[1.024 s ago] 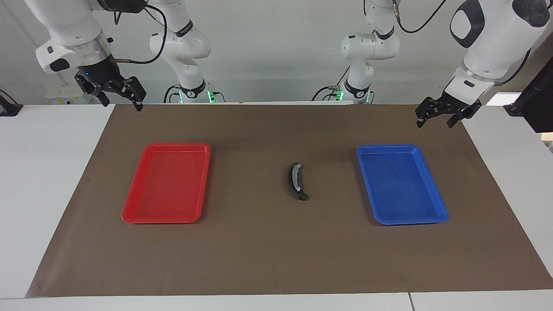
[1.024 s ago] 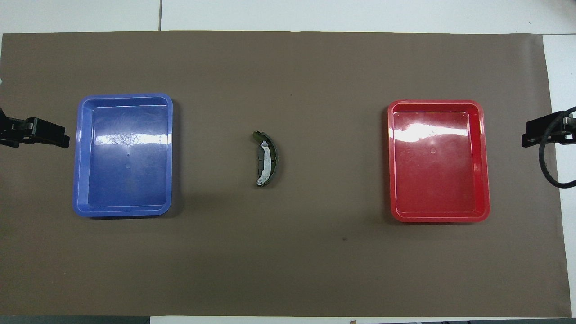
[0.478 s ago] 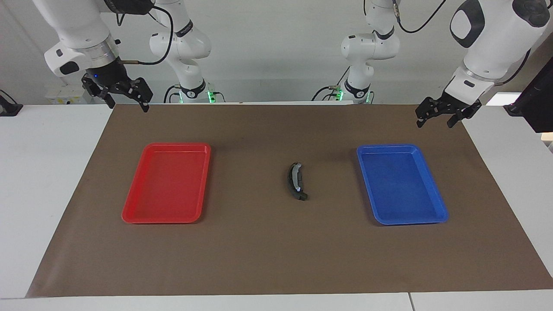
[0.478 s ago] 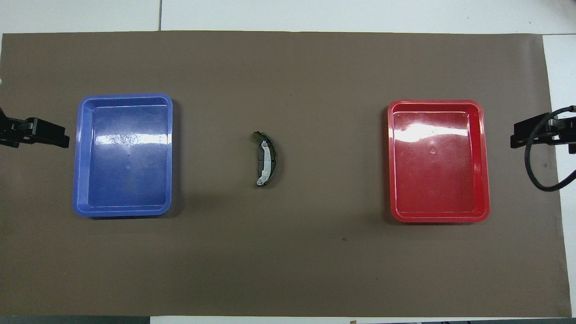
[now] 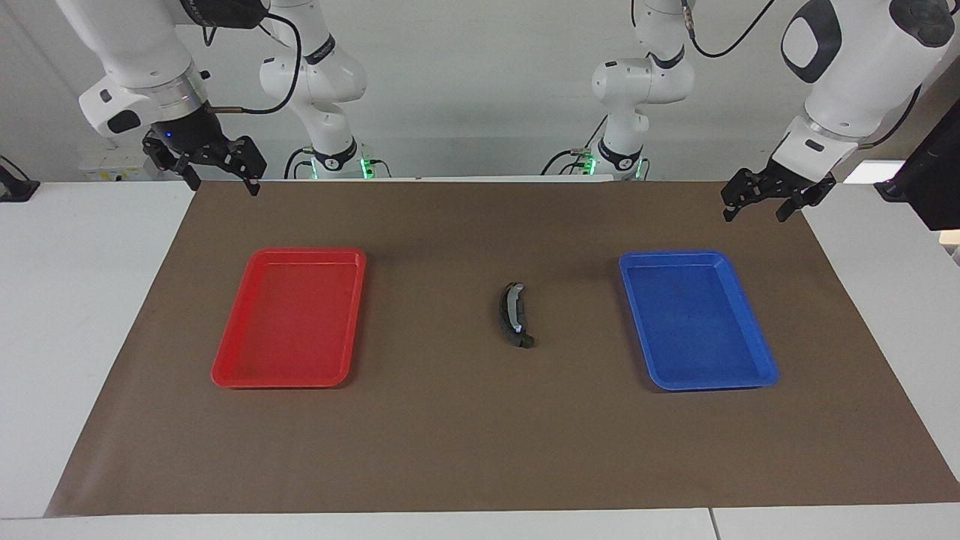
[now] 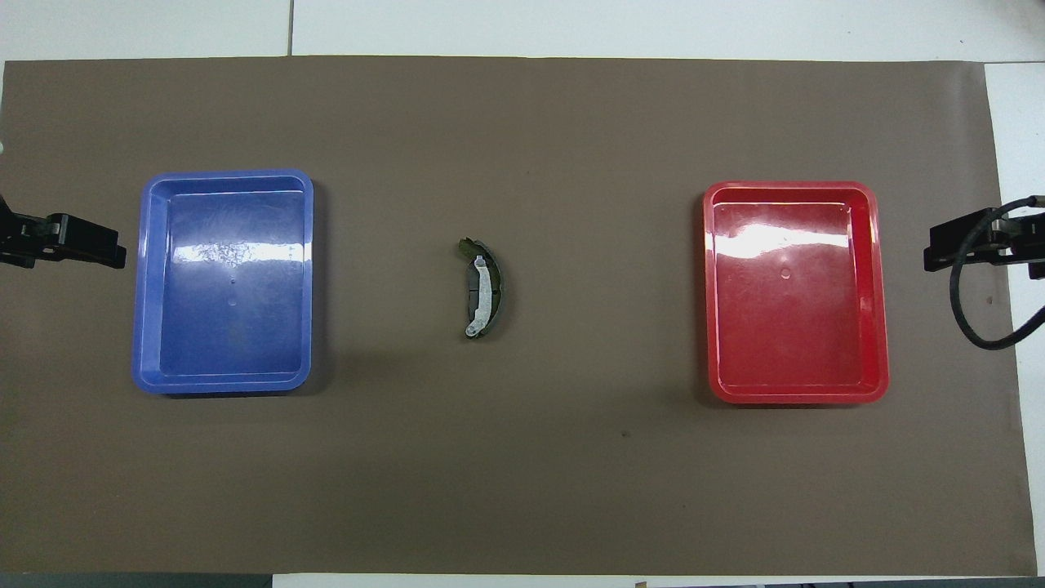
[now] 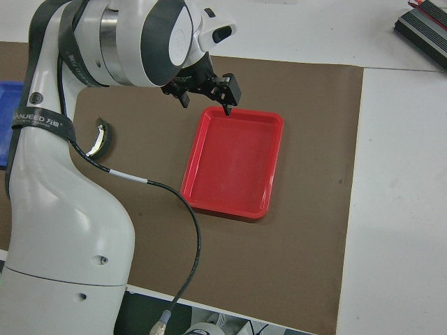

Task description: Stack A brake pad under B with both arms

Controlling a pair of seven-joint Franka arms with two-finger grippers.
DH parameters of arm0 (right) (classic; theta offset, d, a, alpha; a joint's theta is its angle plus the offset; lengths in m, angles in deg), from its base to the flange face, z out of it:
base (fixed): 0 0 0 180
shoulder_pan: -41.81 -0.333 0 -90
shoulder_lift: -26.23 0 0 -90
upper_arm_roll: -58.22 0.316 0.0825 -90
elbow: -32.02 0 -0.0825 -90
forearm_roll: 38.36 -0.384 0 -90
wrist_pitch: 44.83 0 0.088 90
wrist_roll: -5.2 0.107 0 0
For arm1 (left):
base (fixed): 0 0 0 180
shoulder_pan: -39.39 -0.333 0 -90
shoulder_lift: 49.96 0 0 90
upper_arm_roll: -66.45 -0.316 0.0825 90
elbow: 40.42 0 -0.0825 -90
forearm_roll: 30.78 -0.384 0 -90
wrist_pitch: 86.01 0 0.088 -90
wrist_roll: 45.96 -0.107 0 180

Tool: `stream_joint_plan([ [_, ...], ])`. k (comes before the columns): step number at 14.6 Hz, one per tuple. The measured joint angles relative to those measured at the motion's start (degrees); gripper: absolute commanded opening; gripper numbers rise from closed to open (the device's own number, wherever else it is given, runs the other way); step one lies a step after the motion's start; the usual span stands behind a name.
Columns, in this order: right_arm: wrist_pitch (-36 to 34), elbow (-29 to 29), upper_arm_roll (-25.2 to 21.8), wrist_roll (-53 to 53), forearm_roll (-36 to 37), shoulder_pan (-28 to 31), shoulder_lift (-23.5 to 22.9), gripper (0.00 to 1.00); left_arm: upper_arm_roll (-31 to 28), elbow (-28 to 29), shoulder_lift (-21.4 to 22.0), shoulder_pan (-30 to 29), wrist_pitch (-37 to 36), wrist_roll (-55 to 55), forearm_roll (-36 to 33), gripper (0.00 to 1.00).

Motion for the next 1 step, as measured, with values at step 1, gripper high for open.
stream_joint_plan([
  [1,0.01,0.00,0.00,0.00,0.00,0.00,0.00,1.00,0.00,0.00,0.00,0.00,0.00,0.00,0.00,0.99],
])
